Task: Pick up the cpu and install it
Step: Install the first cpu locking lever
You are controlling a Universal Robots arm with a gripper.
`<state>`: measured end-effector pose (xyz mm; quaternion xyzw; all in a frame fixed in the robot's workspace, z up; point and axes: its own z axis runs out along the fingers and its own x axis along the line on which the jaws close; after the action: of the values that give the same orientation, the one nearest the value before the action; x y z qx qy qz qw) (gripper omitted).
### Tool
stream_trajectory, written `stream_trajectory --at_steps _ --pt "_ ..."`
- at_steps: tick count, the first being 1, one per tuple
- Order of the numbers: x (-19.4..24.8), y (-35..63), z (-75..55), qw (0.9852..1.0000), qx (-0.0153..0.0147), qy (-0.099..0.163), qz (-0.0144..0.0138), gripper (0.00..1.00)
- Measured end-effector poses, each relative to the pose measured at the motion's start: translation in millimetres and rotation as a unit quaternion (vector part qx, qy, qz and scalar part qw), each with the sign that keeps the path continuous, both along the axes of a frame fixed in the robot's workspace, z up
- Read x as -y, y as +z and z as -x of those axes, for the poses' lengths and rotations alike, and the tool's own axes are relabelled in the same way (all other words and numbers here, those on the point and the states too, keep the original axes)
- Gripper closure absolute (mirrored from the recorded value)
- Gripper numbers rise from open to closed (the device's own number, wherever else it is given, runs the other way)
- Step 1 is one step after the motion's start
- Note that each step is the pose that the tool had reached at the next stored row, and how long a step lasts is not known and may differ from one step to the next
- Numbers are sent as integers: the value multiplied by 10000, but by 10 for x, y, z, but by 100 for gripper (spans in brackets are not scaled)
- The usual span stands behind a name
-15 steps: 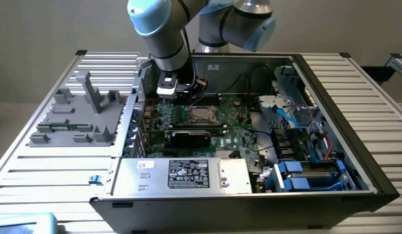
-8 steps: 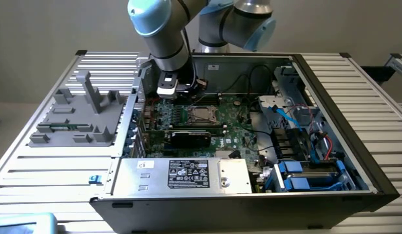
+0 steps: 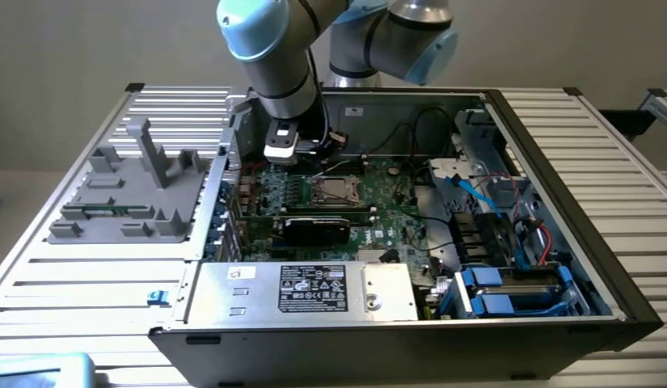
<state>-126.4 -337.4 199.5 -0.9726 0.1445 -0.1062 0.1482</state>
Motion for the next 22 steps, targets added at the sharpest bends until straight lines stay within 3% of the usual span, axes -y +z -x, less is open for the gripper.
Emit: stream_trajectory --at_steps 22 --pt "25 -78 -65 10000 0 -36 1 89"
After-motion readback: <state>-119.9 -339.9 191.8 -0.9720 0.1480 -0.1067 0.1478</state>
